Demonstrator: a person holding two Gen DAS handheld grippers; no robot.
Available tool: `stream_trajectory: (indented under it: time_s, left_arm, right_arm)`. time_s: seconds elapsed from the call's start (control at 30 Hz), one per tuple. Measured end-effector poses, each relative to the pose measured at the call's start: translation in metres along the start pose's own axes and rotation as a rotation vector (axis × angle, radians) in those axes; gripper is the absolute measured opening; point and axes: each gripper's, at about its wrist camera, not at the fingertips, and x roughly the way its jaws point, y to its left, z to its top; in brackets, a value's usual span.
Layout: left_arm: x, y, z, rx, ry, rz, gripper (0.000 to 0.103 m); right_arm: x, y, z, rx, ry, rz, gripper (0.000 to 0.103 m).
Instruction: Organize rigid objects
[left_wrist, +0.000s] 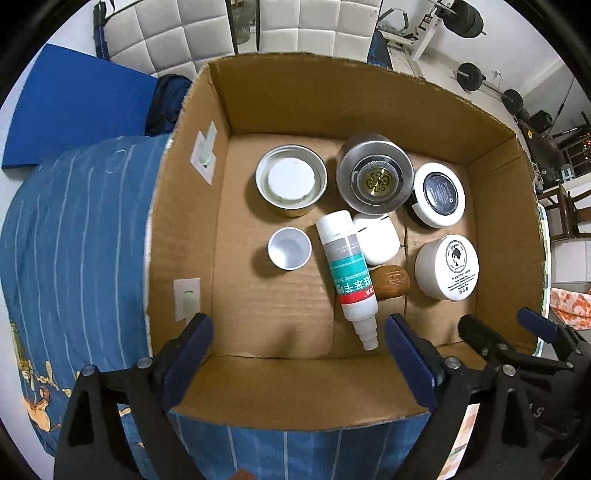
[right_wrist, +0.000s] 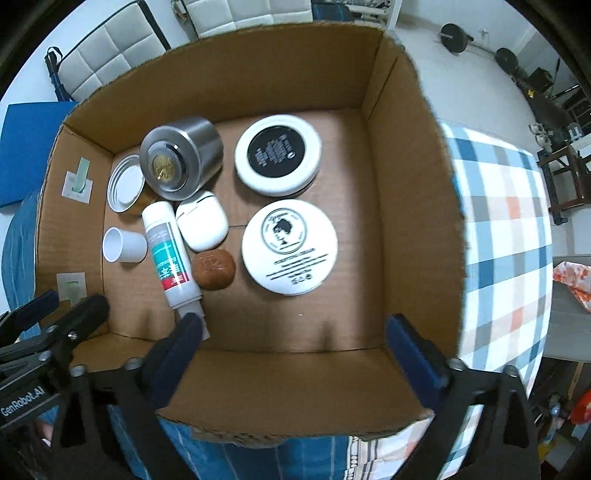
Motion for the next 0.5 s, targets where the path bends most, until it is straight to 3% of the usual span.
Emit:
stream_trajectory:
  time_s: [0.27, 0.5]
  left_arm:
    - [-0.012, -0.010, 0.006, 0.005, -0.050, 0.015, 0.095]
    - [-0.054, -0.016, -0.021, 0.013, -0.135, 0.039, 0.095]
  right_arm:
    - [-0.024, -0.012, -0.010, -0.009, -0.034, -0.005, 0.103]
    - [-0.057, -0.016, -0.030, -0.026, -0.100, 0.012, 0.103]
